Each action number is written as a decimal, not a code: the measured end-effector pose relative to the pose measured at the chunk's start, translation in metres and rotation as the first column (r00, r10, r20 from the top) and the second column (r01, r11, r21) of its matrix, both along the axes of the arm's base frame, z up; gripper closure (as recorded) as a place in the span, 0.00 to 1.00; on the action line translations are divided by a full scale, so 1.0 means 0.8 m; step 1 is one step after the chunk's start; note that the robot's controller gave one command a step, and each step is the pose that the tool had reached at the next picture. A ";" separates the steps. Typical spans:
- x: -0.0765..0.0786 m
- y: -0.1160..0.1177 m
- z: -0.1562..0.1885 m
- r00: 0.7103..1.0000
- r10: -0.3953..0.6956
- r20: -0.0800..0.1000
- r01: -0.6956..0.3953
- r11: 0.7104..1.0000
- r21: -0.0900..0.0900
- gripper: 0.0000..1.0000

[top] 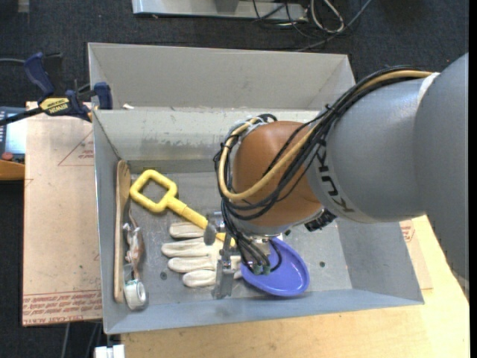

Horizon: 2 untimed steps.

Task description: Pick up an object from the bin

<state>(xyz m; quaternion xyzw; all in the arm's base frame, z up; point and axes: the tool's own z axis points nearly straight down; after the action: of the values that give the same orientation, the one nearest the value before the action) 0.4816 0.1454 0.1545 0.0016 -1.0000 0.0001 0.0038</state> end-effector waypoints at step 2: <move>0.005 -0.007 -0.104 0.995 -0.096 0.016 0.096 0.995 0.005 0.00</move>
Offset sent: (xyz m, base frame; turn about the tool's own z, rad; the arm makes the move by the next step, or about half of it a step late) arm 0.0007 -0.0060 -0.0845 0.0940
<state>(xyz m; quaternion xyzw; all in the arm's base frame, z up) 0.4855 0.1397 0.0714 -0.0462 -0.9989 -0.0022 -0.0041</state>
